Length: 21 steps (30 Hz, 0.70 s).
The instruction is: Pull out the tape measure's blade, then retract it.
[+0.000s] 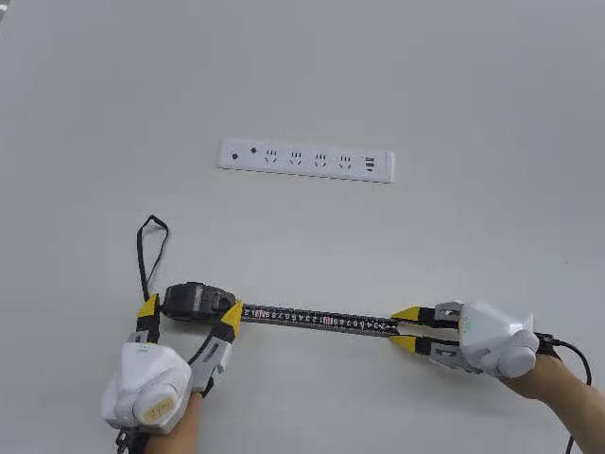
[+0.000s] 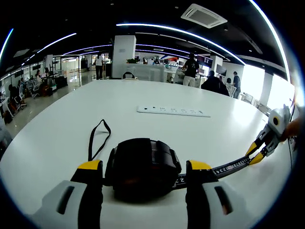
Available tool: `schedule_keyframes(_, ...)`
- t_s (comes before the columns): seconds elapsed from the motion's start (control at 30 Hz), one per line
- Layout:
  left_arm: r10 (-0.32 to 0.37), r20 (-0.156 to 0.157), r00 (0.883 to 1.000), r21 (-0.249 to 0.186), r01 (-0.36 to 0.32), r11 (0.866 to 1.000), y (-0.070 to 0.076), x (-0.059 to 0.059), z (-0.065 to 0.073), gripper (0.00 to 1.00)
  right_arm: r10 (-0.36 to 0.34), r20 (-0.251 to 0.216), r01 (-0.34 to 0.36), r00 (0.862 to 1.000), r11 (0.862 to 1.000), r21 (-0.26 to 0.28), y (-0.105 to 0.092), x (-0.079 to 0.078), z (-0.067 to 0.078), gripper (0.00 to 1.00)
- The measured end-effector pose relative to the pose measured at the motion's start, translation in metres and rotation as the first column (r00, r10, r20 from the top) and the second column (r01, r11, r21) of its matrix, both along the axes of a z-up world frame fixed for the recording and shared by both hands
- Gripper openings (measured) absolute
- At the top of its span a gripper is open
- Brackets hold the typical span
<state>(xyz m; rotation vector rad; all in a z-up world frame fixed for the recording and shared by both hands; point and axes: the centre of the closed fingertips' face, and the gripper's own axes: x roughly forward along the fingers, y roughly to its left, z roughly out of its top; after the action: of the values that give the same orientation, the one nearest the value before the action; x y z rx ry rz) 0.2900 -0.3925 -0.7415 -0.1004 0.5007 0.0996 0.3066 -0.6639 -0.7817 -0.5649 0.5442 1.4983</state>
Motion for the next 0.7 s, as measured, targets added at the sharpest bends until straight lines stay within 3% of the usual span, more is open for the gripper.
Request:
schedule_keyframes(0.23, -0.006, -0.013, 1.000, 0.018, 0.006, 1.000, 0.0025, -0.0021, -0.0045, 0.61, -0.009, -0.008, 0.009, 1.000, 1.000, -0.003, 0.0002, -0.0002, 0.0002, 0.11)
schedule_keyframes(0.43, 0.023, 0.005, 1.000, -0.023, -0.023, 0.999, 0.0044, -0.0004, -0.0036, 0.62, -0.008, -0.007, 0.008, 1.000, 1.000, -0.008, 0.0003, -0.0006, 0.0001, 0.11)
schedule_keyframes(0.7, 0.020, -0.009, 1.000, -0.013, -0.020, 1.000, 0.0054, -0.0011, -0.0074, 0.61, -0.010, -0.010, 0.010, 1.000, 1.000, -0.011, 0.0004, -0.0009, 0.0002, 0.11)
